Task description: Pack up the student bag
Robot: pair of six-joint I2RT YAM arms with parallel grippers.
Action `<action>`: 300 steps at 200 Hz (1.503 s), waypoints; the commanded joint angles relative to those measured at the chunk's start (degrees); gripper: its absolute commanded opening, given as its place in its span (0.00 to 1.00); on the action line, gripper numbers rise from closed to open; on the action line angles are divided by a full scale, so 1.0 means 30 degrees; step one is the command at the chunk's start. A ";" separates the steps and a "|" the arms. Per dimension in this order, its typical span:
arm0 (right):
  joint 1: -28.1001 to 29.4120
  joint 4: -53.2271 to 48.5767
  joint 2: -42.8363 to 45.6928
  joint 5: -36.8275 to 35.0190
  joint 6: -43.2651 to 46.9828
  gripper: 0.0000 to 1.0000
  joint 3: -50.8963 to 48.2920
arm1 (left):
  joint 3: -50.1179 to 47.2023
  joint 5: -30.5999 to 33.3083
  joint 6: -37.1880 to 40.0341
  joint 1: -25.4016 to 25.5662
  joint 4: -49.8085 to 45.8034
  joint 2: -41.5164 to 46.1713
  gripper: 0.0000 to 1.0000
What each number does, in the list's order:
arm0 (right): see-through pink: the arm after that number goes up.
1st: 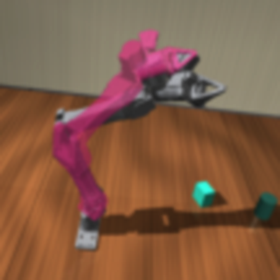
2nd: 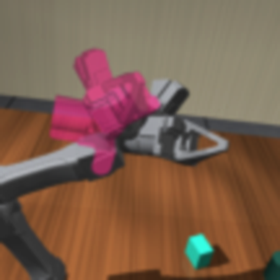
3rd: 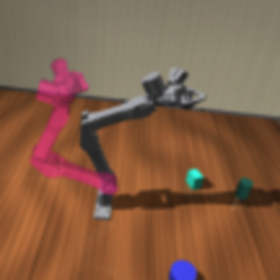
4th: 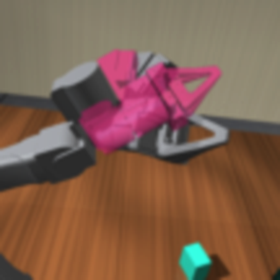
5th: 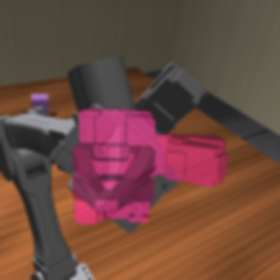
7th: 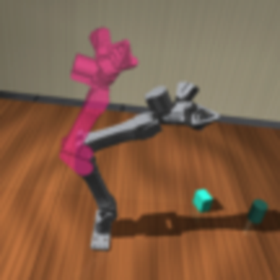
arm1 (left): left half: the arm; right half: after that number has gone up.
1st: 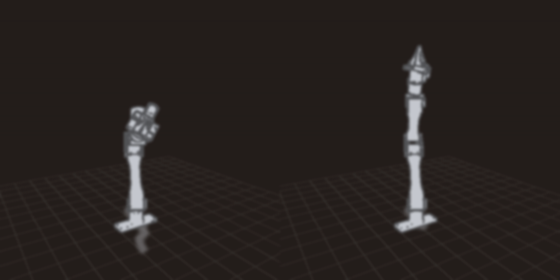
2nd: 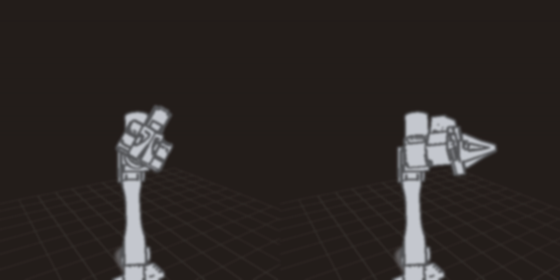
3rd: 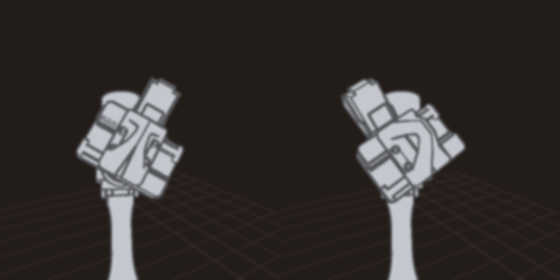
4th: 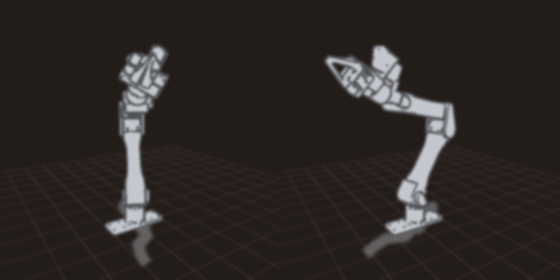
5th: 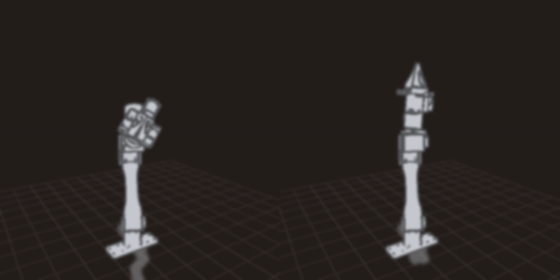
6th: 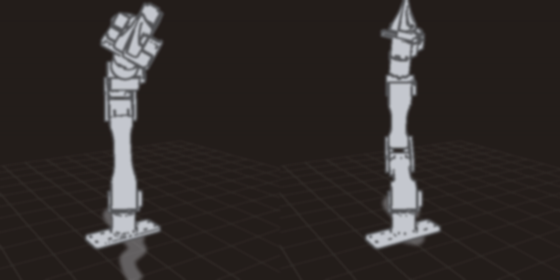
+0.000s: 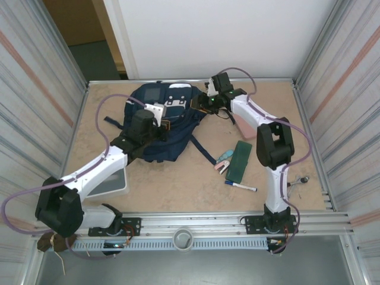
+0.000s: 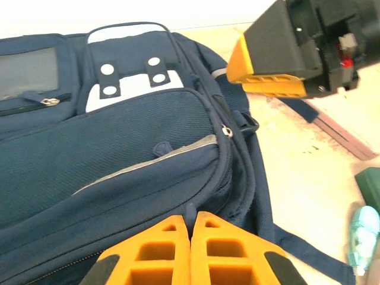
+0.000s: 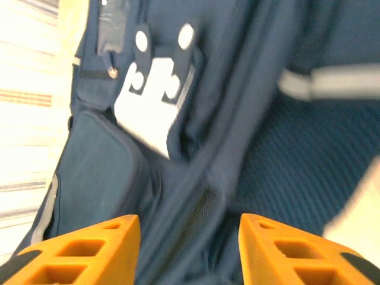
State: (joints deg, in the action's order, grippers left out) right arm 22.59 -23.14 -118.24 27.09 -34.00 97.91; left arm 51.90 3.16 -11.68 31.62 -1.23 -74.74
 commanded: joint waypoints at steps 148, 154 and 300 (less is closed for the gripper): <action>0.2427 0.7411 0.5797 0.0932 -0.5635 0.61 -0.9015 | 0.0522 0.0035 0.0122 0.2121 0.2220 -0.1132 0.00; 0.2486 0.7551 0.5730 0.0942 -0.5744 0.61 -0.9001 | 0.0513 0.0018 0.0104 0.2120 0.2241 -0.1154 0.00; 0.2797 1.0918 0.6774 -0.1140 -0.7644 0.54 -1.1527 | 0.0513 0.0965 0.0144 0.2234 0.1855 -0.1365 0.00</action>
State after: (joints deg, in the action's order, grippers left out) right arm 30.13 5.89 -99.07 24.80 -55.31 63.51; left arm 52.18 5.78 -11.79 37.30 1.41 -78.98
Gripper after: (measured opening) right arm 0.527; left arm 0.062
